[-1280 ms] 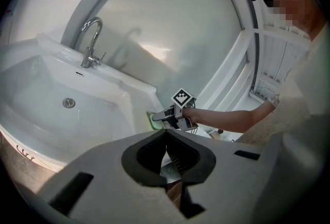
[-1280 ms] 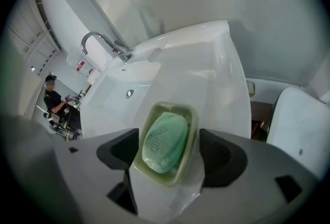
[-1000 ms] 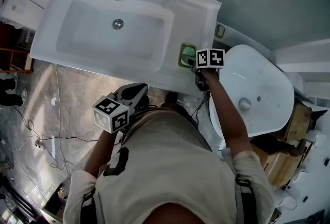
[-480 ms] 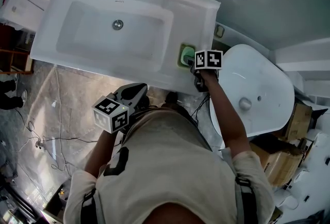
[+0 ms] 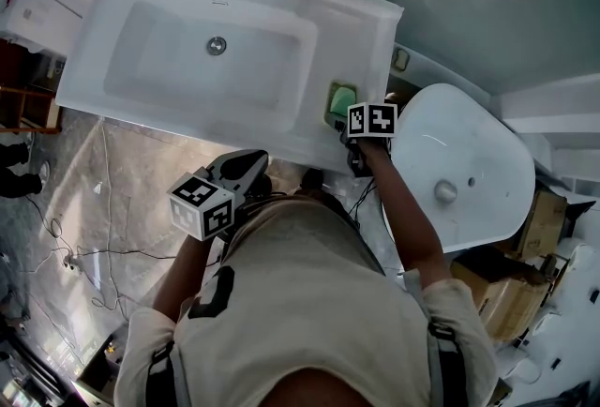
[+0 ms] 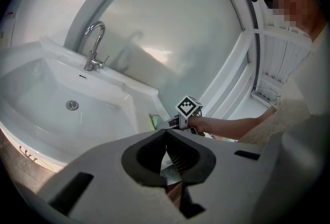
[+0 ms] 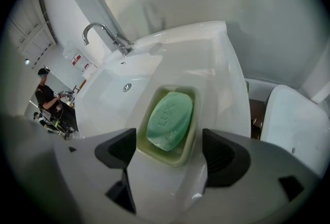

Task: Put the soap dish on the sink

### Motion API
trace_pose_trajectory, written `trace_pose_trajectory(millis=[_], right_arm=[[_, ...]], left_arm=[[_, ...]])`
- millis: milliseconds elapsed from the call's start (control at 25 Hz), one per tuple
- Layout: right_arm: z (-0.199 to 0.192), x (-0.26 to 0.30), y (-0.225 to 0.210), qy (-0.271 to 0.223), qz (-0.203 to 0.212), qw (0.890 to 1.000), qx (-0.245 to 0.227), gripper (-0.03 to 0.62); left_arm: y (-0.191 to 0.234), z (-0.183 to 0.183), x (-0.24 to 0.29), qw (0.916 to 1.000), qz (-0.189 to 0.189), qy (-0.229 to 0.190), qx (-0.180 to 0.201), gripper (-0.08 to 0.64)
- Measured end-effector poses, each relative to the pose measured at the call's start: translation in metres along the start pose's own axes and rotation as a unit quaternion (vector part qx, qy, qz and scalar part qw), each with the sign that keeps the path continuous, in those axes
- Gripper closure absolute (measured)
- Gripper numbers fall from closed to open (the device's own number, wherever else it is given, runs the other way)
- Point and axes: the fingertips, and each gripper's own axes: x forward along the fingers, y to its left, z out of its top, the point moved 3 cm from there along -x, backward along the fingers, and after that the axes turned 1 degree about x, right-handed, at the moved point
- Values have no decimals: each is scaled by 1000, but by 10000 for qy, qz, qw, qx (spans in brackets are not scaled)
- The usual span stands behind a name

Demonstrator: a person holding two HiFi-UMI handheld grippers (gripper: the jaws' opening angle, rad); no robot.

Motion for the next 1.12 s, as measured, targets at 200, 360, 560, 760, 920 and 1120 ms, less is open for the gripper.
trace_pose_trajectory(millis=[200, 360, 560, 760, 920, 1120], right_arm=[[0, 1, -2, -94, -361, 9993, 21, 220], [-1, 1, -4, -329, -605, 9976, 30, 261], [1, 1, -10, -584, -725, 9950, 350, 309], [5, 1, -6, -627, -369, 9948, 709, 299], [4, -1, 3, -593, -92, 9957, 707, 239], [-9, -9, 13, -453, -89, 9989, -11, 199]], left_arm=[[1, -3, 1, 10000, 14, 37, -25, 541], [0, -3, 4, 10000, 2, 58, 1, 541], [0, -4, 6, 9999, 2, 106, 53, 540], [-1, -5, 8, 9998, -10, 170, 96, 540], [0, -7, 5, 9997, 57, 186, 120, 540], [21, 4, -10, 9989, 418, -16, 214, 540]])
